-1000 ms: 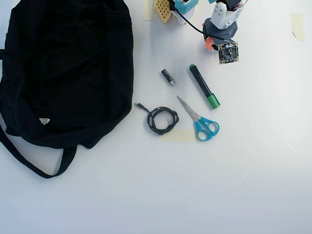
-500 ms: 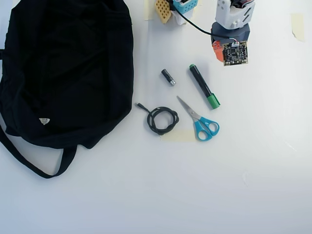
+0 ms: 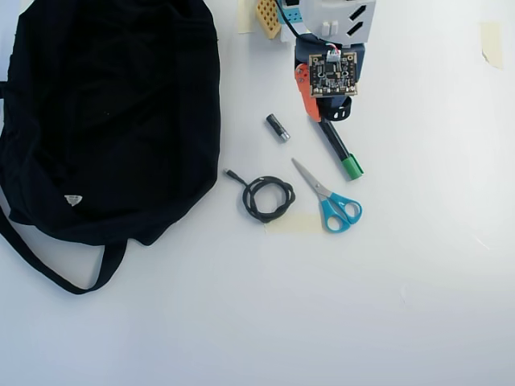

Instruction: Put the bike light into the black bag

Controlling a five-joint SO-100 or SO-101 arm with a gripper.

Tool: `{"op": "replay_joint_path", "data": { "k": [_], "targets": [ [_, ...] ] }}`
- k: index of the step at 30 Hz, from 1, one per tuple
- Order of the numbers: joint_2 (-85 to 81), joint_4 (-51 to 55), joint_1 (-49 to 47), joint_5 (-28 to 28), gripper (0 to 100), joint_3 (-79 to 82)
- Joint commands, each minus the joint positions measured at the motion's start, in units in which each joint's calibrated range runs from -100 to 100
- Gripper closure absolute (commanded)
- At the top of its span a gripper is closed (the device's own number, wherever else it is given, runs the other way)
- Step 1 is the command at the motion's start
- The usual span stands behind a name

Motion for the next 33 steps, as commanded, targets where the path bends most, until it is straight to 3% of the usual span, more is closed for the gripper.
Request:
{"op": "replay_joint_path", "data": {
  "k": [1, 16, 25, 33],
  "targets": [
    [-1.11, 0.09, 7.30, 1.95, 98, -5.20],
    [-0.36, -3.18, 27.79, 1.84, 98, -9.15],
    [0.13, -5.60, 35.04, -1.56, 98, -7.99],
    [2.04, -8.01, 51.42, -1.41, 98, -7.45]
  ]
}}
